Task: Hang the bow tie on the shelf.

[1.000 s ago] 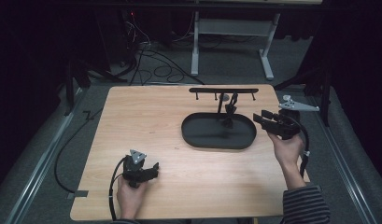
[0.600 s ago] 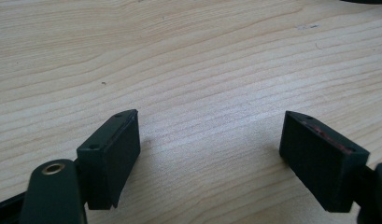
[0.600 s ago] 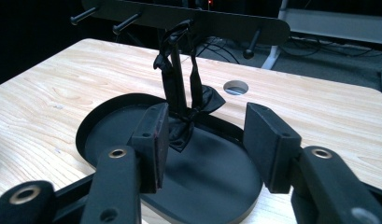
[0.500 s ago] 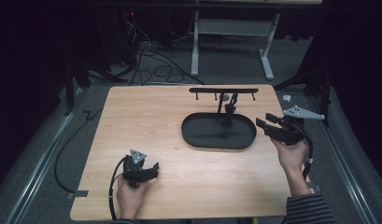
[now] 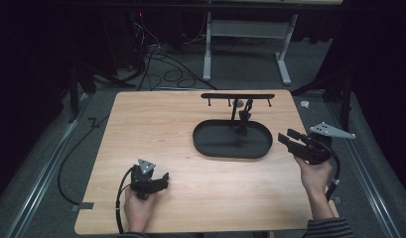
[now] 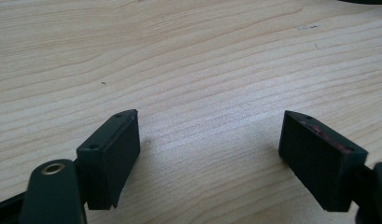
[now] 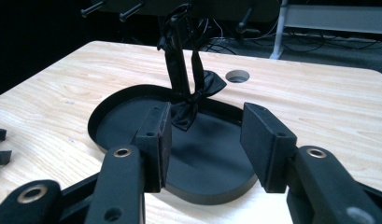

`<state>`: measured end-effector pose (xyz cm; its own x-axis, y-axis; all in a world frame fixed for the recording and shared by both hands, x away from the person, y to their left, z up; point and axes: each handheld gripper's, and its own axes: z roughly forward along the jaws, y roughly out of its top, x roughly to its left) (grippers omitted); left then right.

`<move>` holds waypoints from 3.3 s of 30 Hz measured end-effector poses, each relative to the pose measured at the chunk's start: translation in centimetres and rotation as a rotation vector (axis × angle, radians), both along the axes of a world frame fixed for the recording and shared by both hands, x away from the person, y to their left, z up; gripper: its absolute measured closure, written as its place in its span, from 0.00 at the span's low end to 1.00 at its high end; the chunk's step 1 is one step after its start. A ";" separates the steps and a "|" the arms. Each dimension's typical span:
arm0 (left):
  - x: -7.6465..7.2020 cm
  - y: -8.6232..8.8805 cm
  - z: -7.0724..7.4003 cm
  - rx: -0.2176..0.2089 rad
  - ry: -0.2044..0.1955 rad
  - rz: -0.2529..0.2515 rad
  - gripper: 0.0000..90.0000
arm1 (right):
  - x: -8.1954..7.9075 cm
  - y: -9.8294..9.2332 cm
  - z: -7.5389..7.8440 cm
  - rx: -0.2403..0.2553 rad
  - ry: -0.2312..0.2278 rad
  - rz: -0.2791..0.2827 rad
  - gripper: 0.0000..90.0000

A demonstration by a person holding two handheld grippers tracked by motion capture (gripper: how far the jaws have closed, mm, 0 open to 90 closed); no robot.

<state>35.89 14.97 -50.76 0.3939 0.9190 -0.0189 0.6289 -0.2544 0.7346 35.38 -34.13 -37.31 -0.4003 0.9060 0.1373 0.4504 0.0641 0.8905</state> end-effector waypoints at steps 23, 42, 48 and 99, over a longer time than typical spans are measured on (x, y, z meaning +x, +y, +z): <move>0.0 0.0 0.0 0.000 0.000 0.000 0.23 | -3.3 -0.4 -1.2 0.037 0.000 0.022 0.60; 0.0 0.0 0.0 0.001 0.001 -0.001 0.23 | -4.2 0.0 -3.5 0.056 0.047 0.037 0.60; 0.0 0.0 0.0 0.001 0.001 -0.001 0.23 | -4.3 0.2 -3.9 0.063 0.054 0.042 0.60; 0.0 0.0 0.0 -0.001 0.000 0.001 0.23 | -3.5 4.5 -8.7 -0.023 0.169 0.117 0.62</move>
<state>35.89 14.97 -50.77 0.3931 0.9193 -0.0195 0.6290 -0.2534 0.7350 31.85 -29.65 -46.04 -0.4764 0.8581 0.1914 0.5816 0.1444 0.8006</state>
